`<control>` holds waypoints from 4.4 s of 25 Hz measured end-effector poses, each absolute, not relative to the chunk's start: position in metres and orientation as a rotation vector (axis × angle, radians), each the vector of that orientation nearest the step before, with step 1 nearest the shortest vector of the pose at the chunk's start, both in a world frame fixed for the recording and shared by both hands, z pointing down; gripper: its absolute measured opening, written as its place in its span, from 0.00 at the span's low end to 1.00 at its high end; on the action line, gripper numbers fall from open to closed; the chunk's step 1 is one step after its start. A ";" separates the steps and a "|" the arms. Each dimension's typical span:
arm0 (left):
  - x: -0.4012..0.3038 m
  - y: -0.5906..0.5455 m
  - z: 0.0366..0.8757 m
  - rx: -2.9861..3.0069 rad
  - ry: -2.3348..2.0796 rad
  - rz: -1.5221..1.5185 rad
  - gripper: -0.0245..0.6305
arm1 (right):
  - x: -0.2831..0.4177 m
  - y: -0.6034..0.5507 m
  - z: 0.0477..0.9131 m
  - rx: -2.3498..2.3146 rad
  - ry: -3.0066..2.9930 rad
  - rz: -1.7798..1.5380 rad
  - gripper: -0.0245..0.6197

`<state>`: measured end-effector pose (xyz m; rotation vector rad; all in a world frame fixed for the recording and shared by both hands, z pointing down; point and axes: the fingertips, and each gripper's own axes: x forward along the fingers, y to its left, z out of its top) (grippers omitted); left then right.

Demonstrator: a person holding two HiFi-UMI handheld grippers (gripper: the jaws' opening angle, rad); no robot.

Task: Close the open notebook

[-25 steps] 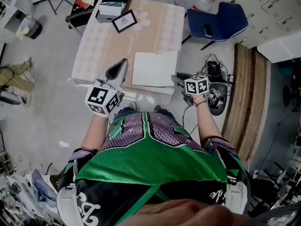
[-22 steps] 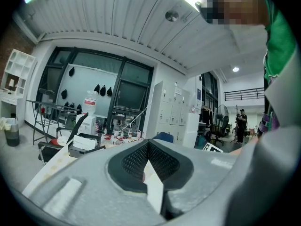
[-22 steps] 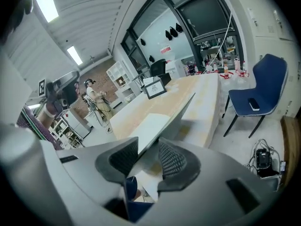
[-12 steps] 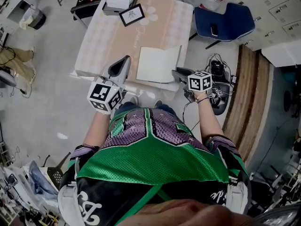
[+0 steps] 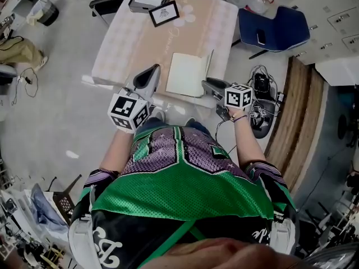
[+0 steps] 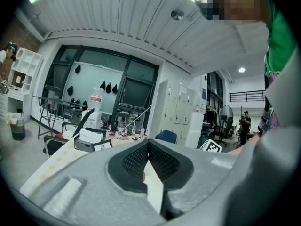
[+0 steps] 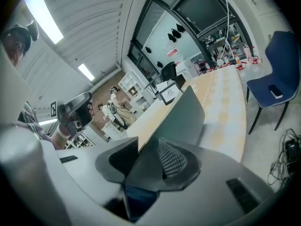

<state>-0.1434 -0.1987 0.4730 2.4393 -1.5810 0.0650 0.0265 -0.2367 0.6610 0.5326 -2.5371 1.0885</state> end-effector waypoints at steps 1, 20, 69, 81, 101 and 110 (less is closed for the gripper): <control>-0.144 -0.198 0.474 2.438 -1.583 0.066 0.06 | 0.024 -0.237 0.661 0.525 -2.542 1.099 0.25; -0.166 -0.190 0.474 2.416 -1.620 0.063 0.06 | -0.043 -0.229 0.662 0.428 -2.581 1.039 0.25; -0.160 -0.266 0.460 2.640 -1.291 0.041 0.06 | 0.015 -0.257 0.589 0.939 -2.597 0.763 0.24; -0.083 -0.288 0.419 2.648 -1.339 -0.009 0.06 | 0.108 -0.283 0.489 1.072 -2.683 0.455 0.22; -0.046 -0.301 0.369 2.701 -1.494 -0.053 0.06 | 0.187 -0.321 0.387 1.429 -2.765 0.204 0.14; -0.044 -0.295 0.353 2.704 -1.444 -0.105 0.06 | 0.190 -0.322 0.371 1.522 -2.718 0.176 0.09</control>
